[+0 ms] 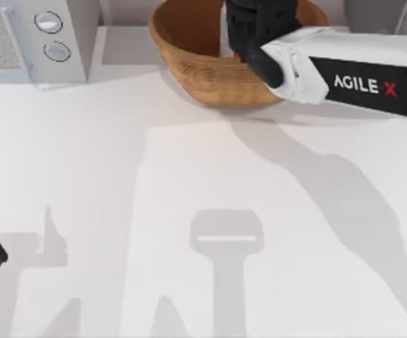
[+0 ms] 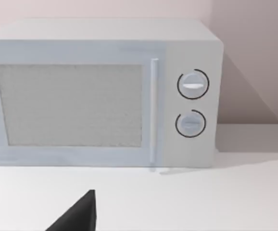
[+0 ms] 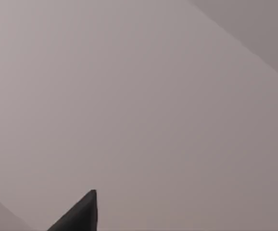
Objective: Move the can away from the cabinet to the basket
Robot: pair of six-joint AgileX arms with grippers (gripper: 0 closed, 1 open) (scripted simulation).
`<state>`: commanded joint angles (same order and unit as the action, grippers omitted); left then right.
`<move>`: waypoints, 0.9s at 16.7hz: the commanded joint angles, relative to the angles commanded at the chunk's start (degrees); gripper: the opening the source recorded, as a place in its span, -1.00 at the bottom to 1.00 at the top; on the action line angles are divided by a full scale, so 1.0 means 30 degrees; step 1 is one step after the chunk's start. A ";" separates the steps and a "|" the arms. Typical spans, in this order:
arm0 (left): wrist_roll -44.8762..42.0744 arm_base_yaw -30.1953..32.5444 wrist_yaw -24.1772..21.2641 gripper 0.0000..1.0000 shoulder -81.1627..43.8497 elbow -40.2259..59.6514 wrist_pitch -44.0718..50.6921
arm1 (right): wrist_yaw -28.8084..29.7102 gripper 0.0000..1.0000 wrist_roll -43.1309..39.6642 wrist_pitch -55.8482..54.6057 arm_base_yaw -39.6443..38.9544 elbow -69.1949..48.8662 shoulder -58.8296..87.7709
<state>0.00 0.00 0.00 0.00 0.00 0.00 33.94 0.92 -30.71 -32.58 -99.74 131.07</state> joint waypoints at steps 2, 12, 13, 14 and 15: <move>0.0000 0.0000 0.0000 1.00 0.0000 0.0000 0.0000 | 0.0000 1.00 0.0000 0.0000 0.0000 0.0000 0.0000; 0.0000 0.0000 0.0000 1.00 0.0000 0.0000 0.0000 | -0.3816 1.00 0.0189 0.1098 0.2011 0.6602 -0.6685; 0.0000 0.0000 0.0000 1.00 0.0000 0.0000 0.0000 | -0.4548 1.00 0.0215 0.1389 0.2457 0.8143 -0.8265; 0.0000 0.0000 0.0000 1.00 0.0000 0.0000 0.0000 | -0.5287 1.00 0.0237 0.1714 0.2929 0.9776 -0.9935; 0.0000 0.0000 0.0000 1.00 0.0000 0.0000 0.0000 | -0.6022 1.00 0.0254 0.2072 0.3421 1.1468 -1.1693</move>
<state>0.00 0.00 0.00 0.00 0.00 0.00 15.88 1.69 -24.49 -22.32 -65.34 95.99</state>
